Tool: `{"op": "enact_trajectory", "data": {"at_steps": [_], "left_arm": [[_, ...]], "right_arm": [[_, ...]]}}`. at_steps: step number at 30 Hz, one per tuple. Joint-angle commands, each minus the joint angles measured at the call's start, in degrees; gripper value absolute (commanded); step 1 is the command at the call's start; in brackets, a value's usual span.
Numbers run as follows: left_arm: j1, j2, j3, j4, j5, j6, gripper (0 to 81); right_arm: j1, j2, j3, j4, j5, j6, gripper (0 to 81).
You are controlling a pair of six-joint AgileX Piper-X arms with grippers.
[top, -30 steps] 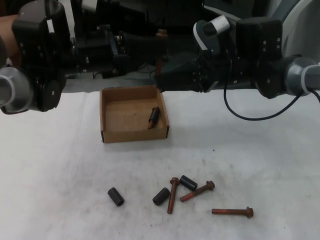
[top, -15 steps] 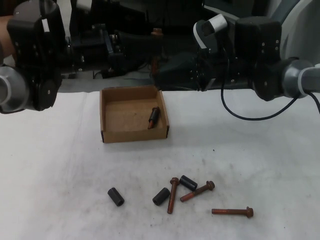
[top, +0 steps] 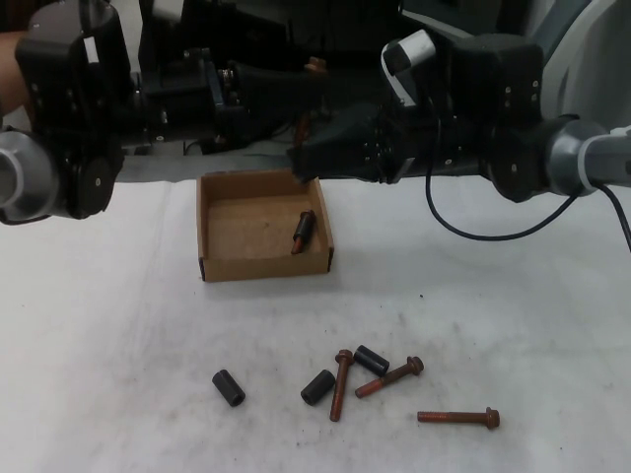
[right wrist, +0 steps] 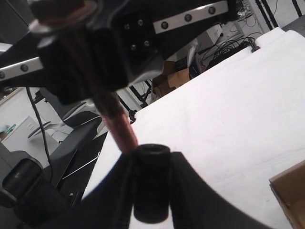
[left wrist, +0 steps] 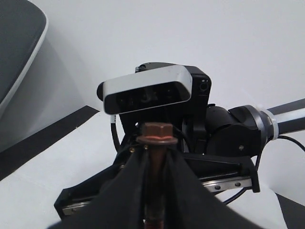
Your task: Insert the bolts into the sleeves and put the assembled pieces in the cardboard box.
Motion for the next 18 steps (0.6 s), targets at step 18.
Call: {"op": "enact_trajectory", "data": {"at_steps": [18], "left_arm": [[1.02, -0.48, -0.18, -0.92, -0.43, 0.77, 0.6]], "right_arm": [[0.37, -0.83, -0.49, -1.27, -2.17, 0.42, 0.2]]}}
